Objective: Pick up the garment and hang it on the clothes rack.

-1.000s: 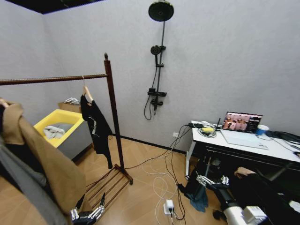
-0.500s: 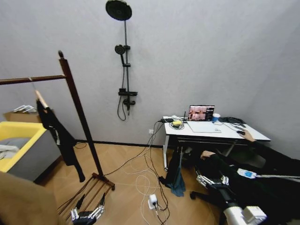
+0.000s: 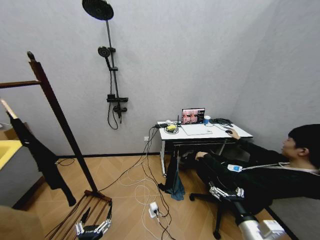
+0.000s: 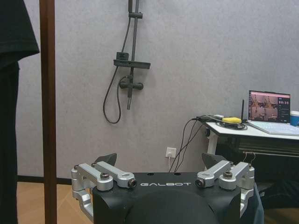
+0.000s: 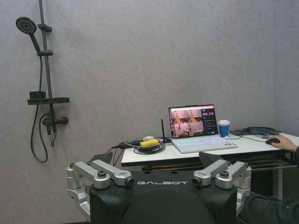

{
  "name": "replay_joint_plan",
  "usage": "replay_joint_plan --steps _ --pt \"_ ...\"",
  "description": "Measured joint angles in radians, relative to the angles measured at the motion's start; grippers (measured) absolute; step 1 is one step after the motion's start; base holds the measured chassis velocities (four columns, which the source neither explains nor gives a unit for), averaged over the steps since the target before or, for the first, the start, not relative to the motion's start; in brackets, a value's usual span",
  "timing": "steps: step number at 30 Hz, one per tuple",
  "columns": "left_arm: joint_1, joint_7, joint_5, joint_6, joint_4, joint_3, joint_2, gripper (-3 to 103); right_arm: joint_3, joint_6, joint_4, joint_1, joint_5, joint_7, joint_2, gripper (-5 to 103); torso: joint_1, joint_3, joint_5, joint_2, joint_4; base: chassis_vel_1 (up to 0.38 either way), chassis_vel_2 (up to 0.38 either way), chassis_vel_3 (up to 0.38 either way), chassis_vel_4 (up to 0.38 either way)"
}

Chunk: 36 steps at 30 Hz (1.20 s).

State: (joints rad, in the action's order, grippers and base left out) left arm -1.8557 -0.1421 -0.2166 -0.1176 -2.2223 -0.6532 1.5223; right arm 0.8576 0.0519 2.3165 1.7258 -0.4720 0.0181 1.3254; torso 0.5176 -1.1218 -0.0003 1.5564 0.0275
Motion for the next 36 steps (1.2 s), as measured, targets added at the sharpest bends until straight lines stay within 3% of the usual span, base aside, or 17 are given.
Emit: replay_joint_plan --steps 13,15,16,19,36 --pt "0.000 0.000 0.000 0.000 0.000 0.000 0.000 100 0.000 0.000 0.000 0.000 0.000 0.000 0.000 100 0.000 0.000 0.0009 0.000 0.0002 0.302 -0.255 -0.315 0.252" --pt "0.000 0.000 0.000 0.000 0.000 0.000 0.000 100 0.000 0.000 0.000 0.000 0.000 0.000 0.000 100 -0.001 0.000 -0.0009 0.000 0.0004 0.345 -0.366 -0.374 0.322" --pt "0.000 0.000 0.000 0.000 0.000 0.000 0.000 100 0.000 0.000 0.000 0.000 0.000 0.000 0.000 100 -0.001 0.000 0.0011 0.000 0.0005 0.418 -0.325 -0.393 0.309" --pt "0.000 -0.001 0.000 0.000 0.000 0.001 0.000 100 0.000 0.000 0.000 0.000 0.000 0.000 0.000 100 0.000 0.000 0.0006 0.000 0.0008 0.404 -0.331 -0.413 0.325" --pt "0.000 0.000 0.000 0.000 0.000 0.000 0.000 100 0.000 0.000 0.000 0.000 0.000 0.000 0.000 100 0.000 0.000 -0.0001 0.000 0.0000 0.374 -0.337 -0.376 0.334"
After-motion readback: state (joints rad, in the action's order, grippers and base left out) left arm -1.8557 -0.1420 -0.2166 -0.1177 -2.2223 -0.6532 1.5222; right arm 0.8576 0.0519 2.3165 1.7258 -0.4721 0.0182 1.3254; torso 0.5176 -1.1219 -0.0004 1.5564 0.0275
